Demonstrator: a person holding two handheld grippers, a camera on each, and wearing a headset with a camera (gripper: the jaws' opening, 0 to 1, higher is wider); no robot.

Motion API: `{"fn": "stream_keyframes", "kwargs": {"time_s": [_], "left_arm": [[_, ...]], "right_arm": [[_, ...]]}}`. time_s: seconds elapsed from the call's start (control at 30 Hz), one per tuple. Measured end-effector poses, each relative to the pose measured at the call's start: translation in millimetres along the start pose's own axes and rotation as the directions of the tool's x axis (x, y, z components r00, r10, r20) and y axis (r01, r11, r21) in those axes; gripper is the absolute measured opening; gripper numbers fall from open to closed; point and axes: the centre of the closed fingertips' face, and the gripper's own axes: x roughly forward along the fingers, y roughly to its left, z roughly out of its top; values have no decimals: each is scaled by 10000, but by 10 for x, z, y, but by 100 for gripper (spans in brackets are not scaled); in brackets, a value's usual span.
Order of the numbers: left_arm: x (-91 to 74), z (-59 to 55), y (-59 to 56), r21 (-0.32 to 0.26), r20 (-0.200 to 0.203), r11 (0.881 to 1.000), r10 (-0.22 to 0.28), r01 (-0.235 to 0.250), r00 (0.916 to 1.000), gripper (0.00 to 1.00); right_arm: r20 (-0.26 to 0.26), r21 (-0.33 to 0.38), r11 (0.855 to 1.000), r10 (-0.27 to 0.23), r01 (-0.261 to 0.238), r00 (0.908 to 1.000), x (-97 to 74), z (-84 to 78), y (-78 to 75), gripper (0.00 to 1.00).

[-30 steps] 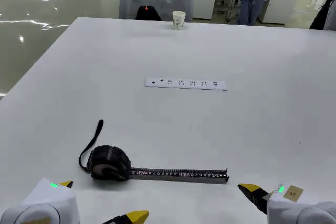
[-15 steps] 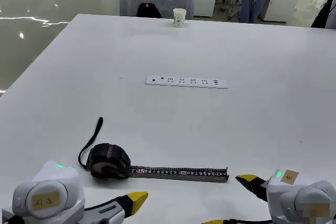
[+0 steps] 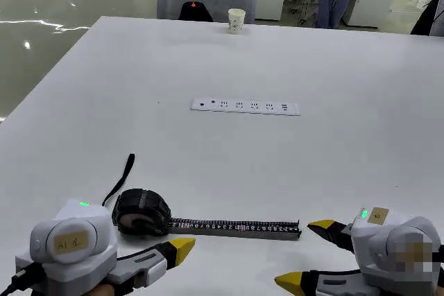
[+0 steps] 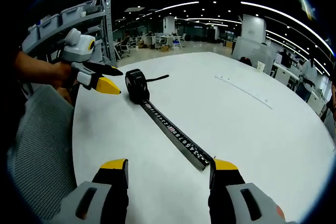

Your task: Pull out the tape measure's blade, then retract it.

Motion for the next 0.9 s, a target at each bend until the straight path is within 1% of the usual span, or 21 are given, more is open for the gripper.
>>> {"fn": "stream_keyframes", "kwargs": {"time_s": [0.27,0.37,0.5,0.9], "left_arm": [[74,17,43,-103,-49,9999,130,-131,9999,99],[105,32,62,-135,-63,9997,191,-192,9998,99],[142,43,83,-147,-77,9996,242,-243,9997,98],[206,55,105,-330,-133,9986,400,-404,9991,94]], "right_arm": [[-288,-429,9988,223,-235,9993,16,-16,-115,54],[-452,-698,9970,296,-327,9985,32,-23,-168,51],[-601,-803,9956,443,-491,9972,52,-30,-219,46],[-1136,-1446,9849,787,-949,9904,126,-64,-356,38]]}}
